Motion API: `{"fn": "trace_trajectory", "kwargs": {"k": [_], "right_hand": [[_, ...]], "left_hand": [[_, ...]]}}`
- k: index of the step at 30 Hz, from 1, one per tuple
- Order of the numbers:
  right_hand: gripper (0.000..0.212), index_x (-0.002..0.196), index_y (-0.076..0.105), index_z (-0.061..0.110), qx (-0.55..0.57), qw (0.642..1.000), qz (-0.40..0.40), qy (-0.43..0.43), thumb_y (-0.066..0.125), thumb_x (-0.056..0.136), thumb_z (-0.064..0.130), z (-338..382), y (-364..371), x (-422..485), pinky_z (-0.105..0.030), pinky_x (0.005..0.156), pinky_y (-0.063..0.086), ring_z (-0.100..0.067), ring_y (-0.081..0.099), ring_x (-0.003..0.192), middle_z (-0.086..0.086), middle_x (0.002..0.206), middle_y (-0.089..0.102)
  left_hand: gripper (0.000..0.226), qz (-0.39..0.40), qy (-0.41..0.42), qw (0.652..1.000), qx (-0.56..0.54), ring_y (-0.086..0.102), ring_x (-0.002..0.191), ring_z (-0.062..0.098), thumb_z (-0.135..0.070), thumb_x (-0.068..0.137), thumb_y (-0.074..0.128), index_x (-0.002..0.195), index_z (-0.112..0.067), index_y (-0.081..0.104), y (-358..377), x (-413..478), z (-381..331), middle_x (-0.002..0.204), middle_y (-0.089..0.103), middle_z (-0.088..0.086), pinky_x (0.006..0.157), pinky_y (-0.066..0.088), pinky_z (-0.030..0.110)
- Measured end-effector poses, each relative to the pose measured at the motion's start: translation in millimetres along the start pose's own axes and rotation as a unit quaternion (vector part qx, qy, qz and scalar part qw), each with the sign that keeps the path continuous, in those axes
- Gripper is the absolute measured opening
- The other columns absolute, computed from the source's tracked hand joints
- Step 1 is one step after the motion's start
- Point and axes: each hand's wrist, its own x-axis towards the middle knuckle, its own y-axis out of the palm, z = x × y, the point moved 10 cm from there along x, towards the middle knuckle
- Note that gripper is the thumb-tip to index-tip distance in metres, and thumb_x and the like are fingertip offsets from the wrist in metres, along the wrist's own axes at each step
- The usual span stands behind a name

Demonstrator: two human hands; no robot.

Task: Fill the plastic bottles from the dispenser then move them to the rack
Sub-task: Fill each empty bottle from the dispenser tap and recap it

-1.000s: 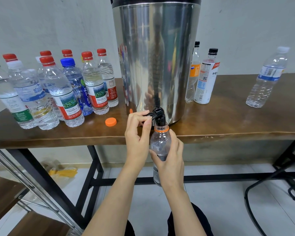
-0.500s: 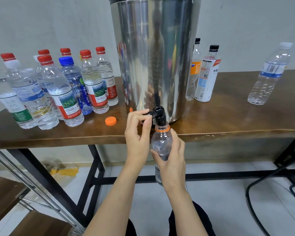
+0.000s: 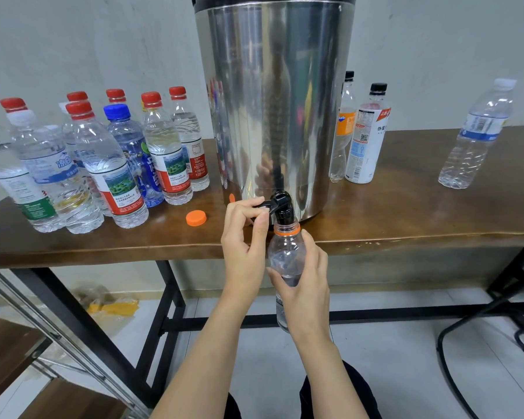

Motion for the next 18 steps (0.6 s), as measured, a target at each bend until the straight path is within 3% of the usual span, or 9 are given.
{"fn": "trace_trajectory", "kwargs": {"k": [11,18], "right_hand": [[0.084,0.149,0.03,0.031,0.003,1.0,-0.003,0.004,0.08,0.081,0.024,-1.3,0.6,0.0,0.004,0.072,0.036,0.013,0.036,0.11,0.015,0.133,0.036],[0.085,0.149,0.028,0.033,0.003,1.0,0.001,0.007,0.079,0.082,0.025,-1.2,1.2,0.0,0.0,0.071,0.038,0.012,0.038,0.11,0.015,0.135,0.036]], "left_hand": [[0.011,0.001,0.0,1.0,-0.001,0.058,0.111,0.018,-0.005,0.098,0.054,0.092,-0.01,0.062,0.3,0.1,-0.7,0.11,0.061,0.006,0.098,0.042,0.025],[0.011,0.002,-0.004,1.0,-0.007,0.058,0.111,0.017,-0.005,0.098,0.054,0.093,-0.012,0.062,0.2,-0.1,0.4,0.11,0.061,0.005,0.098,0.044,0.027]]}}
